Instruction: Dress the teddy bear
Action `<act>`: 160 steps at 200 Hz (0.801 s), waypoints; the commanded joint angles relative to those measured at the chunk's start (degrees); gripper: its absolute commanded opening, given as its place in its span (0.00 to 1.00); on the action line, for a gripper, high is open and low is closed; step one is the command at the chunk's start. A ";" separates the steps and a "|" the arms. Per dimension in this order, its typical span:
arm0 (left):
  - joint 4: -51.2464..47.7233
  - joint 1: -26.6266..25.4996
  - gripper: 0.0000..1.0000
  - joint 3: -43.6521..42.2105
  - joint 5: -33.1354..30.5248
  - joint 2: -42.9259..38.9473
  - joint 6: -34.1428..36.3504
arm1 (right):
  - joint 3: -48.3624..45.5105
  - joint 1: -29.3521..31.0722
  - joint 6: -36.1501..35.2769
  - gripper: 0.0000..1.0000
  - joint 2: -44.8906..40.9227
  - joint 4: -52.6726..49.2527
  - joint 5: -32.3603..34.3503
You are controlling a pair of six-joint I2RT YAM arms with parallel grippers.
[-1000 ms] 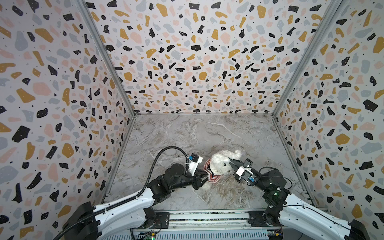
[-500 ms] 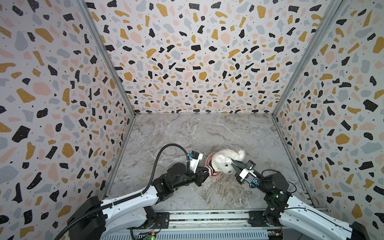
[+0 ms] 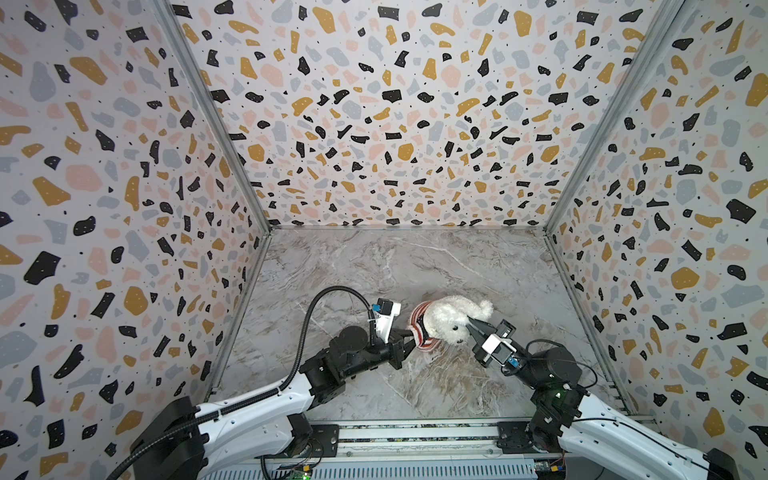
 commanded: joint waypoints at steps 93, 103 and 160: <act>12.29 -0.19 0.00 -10.81 -12.78 5.62 -15.52 | 12.34 -11.13 28.35 0.56 16.52 -23.98 -4.20; 12.45 -0.16 0.00 -11.45 -13.81 4.99 -16.15 | 12.90 -10.96 28.87 0.62 16.29 -24.85 -4.22; 12.87 -0.14 0.00 -11.27 -15.66 3.30 -17.31 | 12.98 1.10 39.93 0.79 14.98 -27.33 1.87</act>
